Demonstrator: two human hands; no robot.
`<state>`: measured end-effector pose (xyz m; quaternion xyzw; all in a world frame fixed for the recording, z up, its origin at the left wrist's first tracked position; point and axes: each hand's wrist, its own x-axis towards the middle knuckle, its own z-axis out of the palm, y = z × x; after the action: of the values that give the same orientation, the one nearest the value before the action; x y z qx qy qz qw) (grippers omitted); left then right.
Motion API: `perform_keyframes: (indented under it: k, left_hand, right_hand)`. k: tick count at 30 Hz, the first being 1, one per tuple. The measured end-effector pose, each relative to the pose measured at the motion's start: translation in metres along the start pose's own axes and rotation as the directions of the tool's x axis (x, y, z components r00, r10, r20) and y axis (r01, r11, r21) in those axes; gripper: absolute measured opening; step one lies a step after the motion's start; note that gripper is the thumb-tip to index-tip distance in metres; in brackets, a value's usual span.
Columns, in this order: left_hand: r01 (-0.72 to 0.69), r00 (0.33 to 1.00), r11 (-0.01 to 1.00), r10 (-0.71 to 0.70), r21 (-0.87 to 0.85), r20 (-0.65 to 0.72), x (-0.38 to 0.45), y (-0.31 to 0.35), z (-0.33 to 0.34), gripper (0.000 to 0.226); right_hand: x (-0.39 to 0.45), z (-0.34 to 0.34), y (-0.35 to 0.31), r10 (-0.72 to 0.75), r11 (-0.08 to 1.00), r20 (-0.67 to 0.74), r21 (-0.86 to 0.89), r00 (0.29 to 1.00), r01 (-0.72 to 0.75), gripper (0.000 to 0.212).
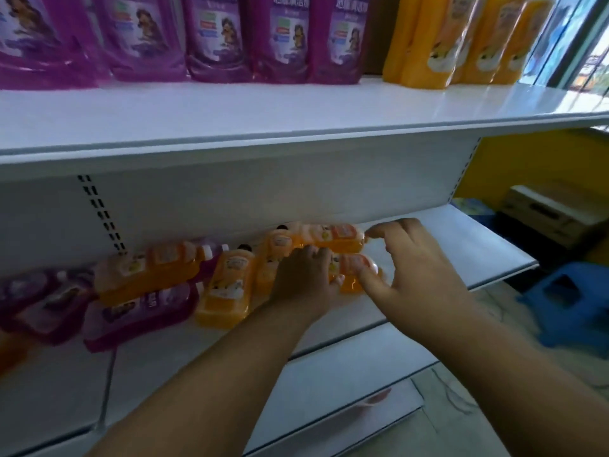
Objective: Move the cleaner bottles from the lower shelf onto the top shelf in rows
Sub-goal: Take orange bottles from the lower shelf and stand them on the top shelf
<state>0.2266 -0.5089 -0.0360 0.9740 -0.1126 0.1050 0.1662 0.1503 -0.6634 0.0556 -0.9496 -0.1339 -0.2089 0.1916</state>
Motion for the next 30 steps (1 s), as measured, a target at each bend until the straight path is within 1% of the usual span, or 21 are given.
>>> perform_keyframes:
  k: [2, 5, 8, 9, 10, 12, 14, 15, 16, 17, 18, 19, 21, 22, 24, 26, 27, 30]
  left_hand:
    - [-0.068, 0.995, 0.997, 0.065, 0.046, 0.071, 0.023, 0.005, 0.006, 0.045]
    - [-0.098, 0.983, 0.985, 0.073, 0.144, 0.167, 0.048, 0.008, 0.014, 0.055]
    - [-0.092, 0.954, 0.958, 0.007, 0.271, 0.301, 0.063, 0.017, 0.018, 0.077]
    - [-0.091, 0.940, 0.948, -0.020, 0.305, 0.341, 0.066, 0.020, 0.018, 0.082]
    - [-0.086, 0.932, 0.940, -0.041, 0.330, 0.361, 0.067, 0.025, 0.019, 0.084]
    - [-0.043, 0.935, 0.943, -0.078, 0.330, 0.345, 0.062, 0.033, 0.022, 0.089]
    - [0.079, 0.954, 0.966, -0.145, 0.246, 0.261, 0.044, 0.040, 0.025, 0.092]
    - [0.182, 0.957, 0.973, -0.208, 0.140, 0.202, 0.032, 0.042, 0.024, 0.094]
    - [0.294, 0.945, 0.956, -0.289, -0.012, 0.151, 0.019, 0.043, 0.021, 0.095]
    - [0.378, 0.925, 0.906, -0.362, -0.189, 0.113, 0.005, 0.046, 0.015, 0.094]
    - [0.414, 0.906, 0.841, -0.417, -0.349, 0.069, -0.008, 0.048, 0.008, 0.091]
    - [0.417, 0.885, 0.780, -0.465, -0.466, 0.013, -0.019, 0.052, 0.000, 0.085]
    - [0.400, 0.823, 0.685, -0.561, -0.609, -0.090, -0.040, 0.063, -0.016, 0.079]
    - [0.381, 0.791, 0.652, -0.597, -0.656, -0.134, -0.047, 0.071, -0.024, 0.077]
    - [0.336, 0.733, 0.607, -0.649, -0.720, -0.205, -0.057, 0.088, -0.035, 0.069]
    - [0.320, 0.676, 0.561, -0.700, -0.764, -0.231, -0.063, 0.102, -0.041, 0.070]
    - [0.321, 0.654, 0.539, -0.721, -0.779, -0.229, -0.066, 0.107, -0.042, 0.074]
    - [0.347, 0.623, 0.517, -0.750, -0.782, -0.220, -0.074, 0.114, -0.041, 0.084]
  right_hand:
    - [0.005, 0.005, 0.017, 0.029, 0.999, -0.002, -0.027, 1.000, -0.030, 0.045]
    - [0.012, 0.012, 0.042, 0.042, 0.999, -0.002, -0.028, 0.999, -0.042, 0.044]
    - [0.019, 0.019, 0.069, 0.030, 1.000, 0.011, -0.009, 0.999, -0.030, 0.045]
    - [0.023, 0.021, 0.076, 0.019, 1.000, 0.018, -0.007, 1.000, -0.019, 0.046]
    - [0.029, 0.022, 0.084, 0.007, 1.000, 0.027, -0.001, 1.000, -0.007, 0.047]
    - [0.040, 0.023, 0.098, -0.032, 0.999, 0.042, 0.027, 0.999, 0.031, 0.046]
    - [0.052, 0.023, 0.111, -0.083, 0.993, 0.045, 0.088, 0.996, 0.079, 0.044]
    - [0.058, 0.023, 0.118, -0.104, 0.987, 0.042, 0.129, 0.994, 0.098, 0.042]
    - [0.064, 0.024, 0.125, -0.121, 0.978, 0.036, 0.174, 0.992, 0.113, 0.039]
    - [0.071, 0.028, 0.132, -0.135, 0.968, 0.029, 0.217, 0.990, 0.126, 0.036]
    - [0.078, 0.034, 0.138, -0.142, 0.958, 0.031, 0.257, 0.989, 0.129, 0.033]
    - [0.086, 0.043, 0.143, -0.139, 0.949, 0.056, 0.292, 0.989, 0.117, 0.030]
    - [0.101, 0.070, 0.146, -0.127, 0.949, 0.191, 0.310, 0.973, 0.063, 0.030]
    - [0.107, 0.087, 0.144, -0.134, 0.955, 0.279, 0.292, 0.951, 0.049, 0.034]
    - [0.114, 0.122, 0.135, -0.160, 0.970, 0.422, 0.233, 0.892, 0.064, 0.052]
    - [0.123, 0.150, 0.123, -0.149, 0.984, 0.525, 0.160, 0.838, 0.075, 0.068]
    - [0.128, 0.159, 0.119, -0.133, 0.989, 0.567, 0.126, 0.813, 0.075, 0.072]
    - [0.144, 0.172, 0.117, -0.146, 0.989, 0.638, 0.091, 0.756, 0.114, 0.065]
